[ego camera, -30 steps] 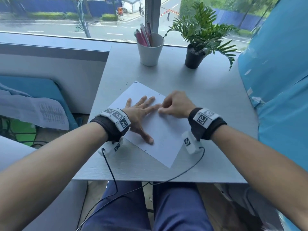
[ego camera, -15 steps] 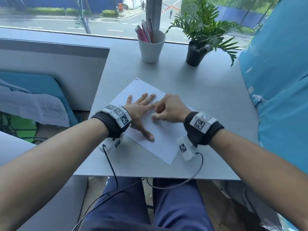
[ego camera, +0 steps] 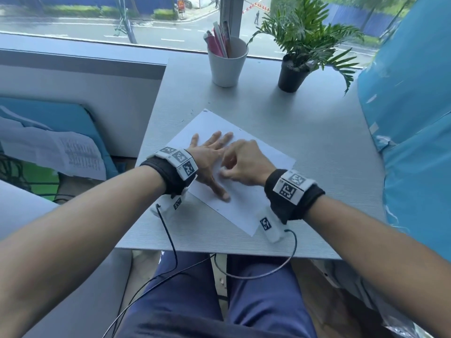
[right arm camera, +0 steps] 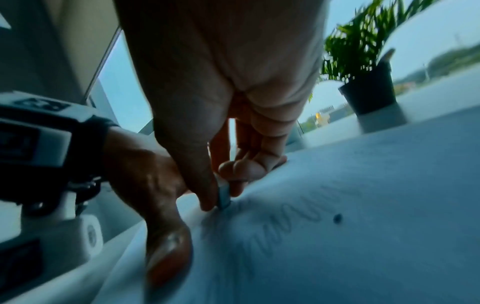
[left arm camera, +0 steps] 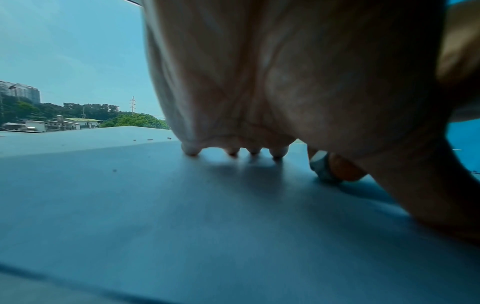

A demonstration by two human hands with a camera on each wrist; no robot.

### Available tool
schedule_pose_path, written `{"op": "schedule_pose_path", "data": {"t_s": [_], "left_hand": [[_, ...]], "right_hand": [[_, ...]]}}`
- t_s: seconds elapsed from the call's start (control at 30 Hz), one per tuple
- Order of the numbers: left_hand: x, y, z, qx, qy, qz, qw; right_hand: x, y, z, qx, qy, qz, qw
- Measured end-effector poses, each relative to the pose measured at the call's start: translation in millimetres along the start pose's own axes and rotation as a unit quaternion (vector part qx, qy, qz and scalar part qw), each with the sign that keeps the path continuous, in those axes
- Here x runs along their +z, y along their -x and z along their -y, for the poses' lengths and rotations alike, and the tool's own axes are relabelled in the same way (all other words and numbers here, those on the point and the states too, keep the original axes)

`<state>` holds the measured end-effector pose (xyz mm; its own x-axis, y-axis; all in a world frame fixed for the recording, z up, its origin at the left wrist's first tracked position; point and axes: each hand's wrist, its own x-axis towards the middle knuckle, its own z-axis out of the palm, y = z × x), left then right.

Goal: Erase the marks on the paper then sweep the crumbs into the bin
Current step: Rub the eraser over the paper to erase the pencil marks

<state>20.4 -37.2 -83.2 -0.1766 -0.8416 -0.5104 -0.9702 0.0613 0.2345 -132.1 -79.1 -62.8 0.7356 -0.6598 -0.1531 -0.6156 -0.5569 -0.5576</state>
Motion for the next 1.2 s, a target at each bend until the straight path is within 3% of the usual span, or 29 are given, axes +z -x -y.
{"op": "schedule_pose_path", "data": {"t_s": [0.03,0.17,0.3,0.47,0.57,0.6,0.73,0.87,1.0,1.1,1.2], "left_hand": [[0.2,-0.6,0.7,0.002,0.0,0.0,1.0],[0.6,1.7,3.5,0.001,0.015,-0.009,1.0],[-1.8,1.4,-0.8,0.003,0.006,-0.002,1.0],[1.3,4.9,-0.3,-0.006,0.008,-0.006,1.0],[-0.9,2.9,-3.8,-0.012,-0.008,0.002,1.0],[-0.9,3.7,-4.6,-0.011,-0.009,0.003,1.0],[-0.3,8.3,-2.4,-0.008,0.013,-0.001,1.0],[-0.5,5.6,-4.3,-0.008,-0.006,-0.001,1.0],[0.3,6.4,-1.7,-0.004,0.008,0.002,1.0],[-0.6,5.2,-2.8,-0.004,-0.007,0.004,1.0],[-0.4,5.6,-3.5,-0.002,0.002,0.009,1.0]], "right_hand": [[-1.9,-0.5,-0.1,-0.001,0.002,0.007,1.0],[-21.0,-18.5,-16.3,0.077,-0.025,-0.093,0.992],[6.0,4.0,8.5,-0.017,-0.011,0.025,0.999],[-11.7,-11.4,-7.3,0.056,-0.035,-0.067,0.996],[8.1,8.9,11.9,-0.019,-0.006,0.029,0.999],[6.3,9.1,10.9,-0.019,-0.001,0.031,0.999],[-7.8,-7.9,-9.2,0.067,-0.028,-0.09,0.993],[5.7,10.4,7.3,-0.009,0.009,0.021,1.0],[-11.8,-5.0,-9.0,0.049,-0.025,-0.061,0.997],[3.5,14.0,11.5,-0.026,0.007,0.025,0.999],[-10.0,1.6,-2.6,0.014,0.0,-0.015,1.0]]}}
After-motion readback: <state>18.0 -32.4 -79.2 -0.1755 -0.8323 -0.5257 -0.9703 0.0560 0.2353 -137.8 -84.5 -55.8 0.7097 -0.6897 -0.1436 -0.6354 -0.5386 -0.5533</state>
